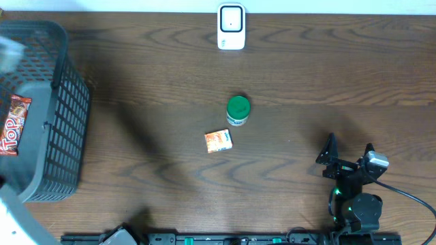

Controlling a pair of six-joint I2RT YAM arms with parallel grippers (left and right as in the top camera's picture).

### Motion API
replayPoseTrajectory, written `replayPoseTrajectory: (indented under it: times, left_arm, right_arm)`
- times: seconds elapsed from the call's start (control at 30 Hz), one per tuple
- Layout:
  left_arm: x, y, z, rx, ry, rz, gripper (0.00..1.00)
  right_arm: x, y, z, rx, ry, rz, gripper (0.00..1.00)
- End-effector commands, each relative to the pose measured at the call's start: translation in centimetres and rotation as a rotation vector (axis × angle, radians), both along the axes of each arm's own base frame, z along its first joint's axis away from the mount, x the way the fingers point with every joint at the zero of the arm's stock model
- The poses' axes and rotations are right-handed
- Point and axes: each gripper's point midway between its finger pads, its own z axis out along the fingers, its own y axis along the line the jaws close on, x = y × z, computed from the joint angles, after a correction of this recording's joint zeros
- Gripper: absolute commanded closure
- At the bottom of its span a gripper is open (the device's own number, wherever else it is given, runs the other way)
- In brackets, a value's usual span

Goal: Scan the item barcode
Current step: 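Place the Panadol box on the table left of the bottle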

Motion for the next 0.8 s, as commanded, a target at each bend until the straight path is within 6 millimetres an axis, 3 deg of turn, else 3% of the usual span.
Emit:
replayPoseTrajectory:
  times: [0.0,0.13,0.17,0.3,0.4,0.53,0.63,0.77]
  left_arm:
    - [3.2,-10.5,-4.9,-0.198,0.152,-0.464,0.48]
    - [3.9,-18.2,-10.1,-0.171,0.33,-0.732,0.48]
    - [4.3,-20.5,-12.5,-0.171,0.413,-0.803,0.48]
    - [5.7,-23.7,-19.4,-0.165,0.655,-0.852,0.48]
    - [6.6,-24.5,-24.4,-0.113,0.819,-0.839,0.48]
    - [6.7,-22.6,-32.5,0.055,1.135,-0.657,0.48]
    - [6.7,-21.9,-36.6,0.18,1.275,-0.586,0.48]
    - [7.8,-22.9,-41.6,0.313,1.349,-0.566,0.48]
  right_arm:
    - [0.0,0.2,-0.1,-0.012,0.003,0.009,0.01]
    - [0.0,0.2,-0.1,-0.012,0.003,0.009,0.01]
    - [0.0,0.2,-0.1,-0.012,0.003,0.009,0.01]
    - [0.0,0.2,-0.1,-0.012,0.003,0.009,0.01]
    - [0.0,0.2,-0.1,-0.012,0.003,0.009,0.01]
    - [0.0,0.2,-0.1,-0.012,0.003,0.009,0.01]
    - [0.0,0.2,-0.1,-0.012,0.003,0.009,0.01]
    - [0.0,0.2,-0.1,-0.012,0.003,0.009,0.01]
